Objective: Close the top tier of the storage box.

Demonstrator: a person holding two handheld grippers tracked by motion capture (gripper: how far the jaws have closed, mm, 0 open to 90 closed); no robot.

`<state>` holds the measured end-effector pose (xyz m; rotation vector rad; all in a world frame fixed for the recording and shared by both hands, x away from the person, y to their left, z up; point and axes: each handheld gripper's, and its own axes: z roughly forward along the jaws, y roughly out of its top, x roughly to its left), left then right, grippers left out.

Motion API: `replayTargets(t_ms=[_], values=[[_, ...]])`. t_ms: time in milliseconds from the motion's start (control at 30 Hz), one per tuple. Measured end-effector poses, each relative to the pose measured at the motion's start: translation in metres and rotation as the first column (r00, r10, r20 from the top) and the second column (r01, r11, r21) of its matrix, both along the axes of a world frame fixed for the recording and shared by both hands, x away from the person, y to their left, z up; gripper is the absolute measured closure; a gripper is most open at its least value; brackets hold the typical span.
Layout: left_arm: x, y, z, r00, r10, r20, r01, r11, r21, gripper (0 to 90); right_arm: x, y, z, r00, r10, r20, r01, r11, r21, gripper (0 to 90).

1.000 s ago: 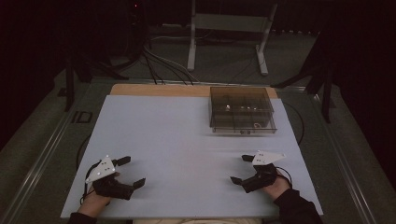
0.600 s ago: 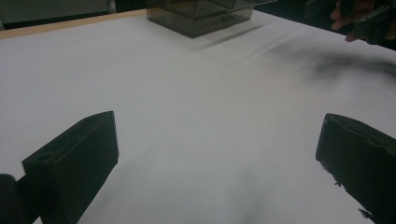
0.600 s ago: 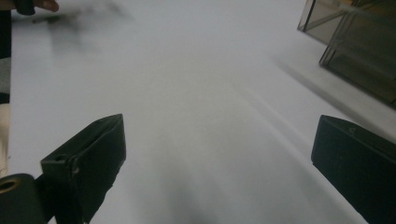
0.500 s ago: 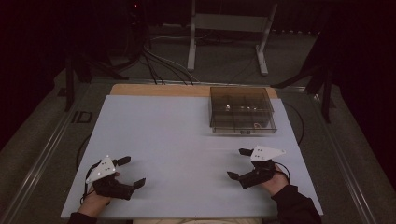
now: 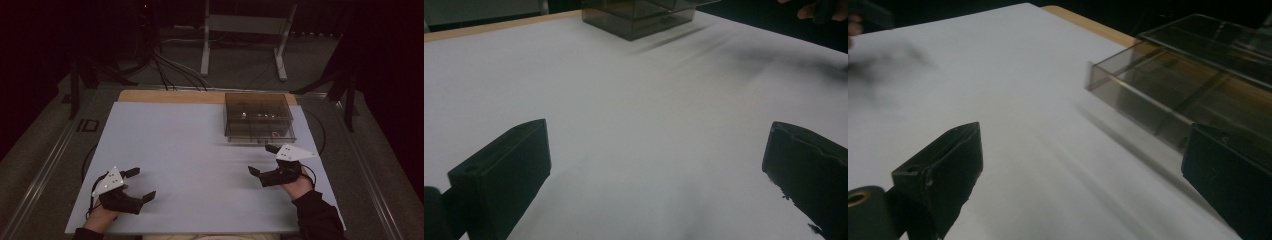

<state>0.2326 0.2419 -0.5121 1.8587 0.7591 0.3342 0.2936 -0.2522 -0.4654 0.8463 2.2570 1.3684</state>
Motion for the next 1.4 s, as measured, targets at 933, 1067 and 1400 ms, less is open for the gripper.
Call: replayTargets(t_ms=[933,1067,1400], values=[[0.000,0.000,0.000,1.0000,-0.002,-0.001,0.002,1.0000,-0.001,0.0,0.007,-0.018,-0.022,0.9669,-0.255,0.016,0.255,0.9664,-0.030,3.1],[0.000,0.000,0.000,1.0000,-0.001,-0.001,0.001,1.0000,-0.001,0.0,0.008,-0.018,-0.027,0.9618,-0.274,-0.005,0.273,0.9610,-0.041,3.1],[0.000,0.000,0.000,1.0000,-0.003,0.000,0.003,1.0000,-0.002,0.0,0.008,-0.018,-0.040,0.9454,-0.316,-0.078,0.310,0.9470,-0.083,3.1]])
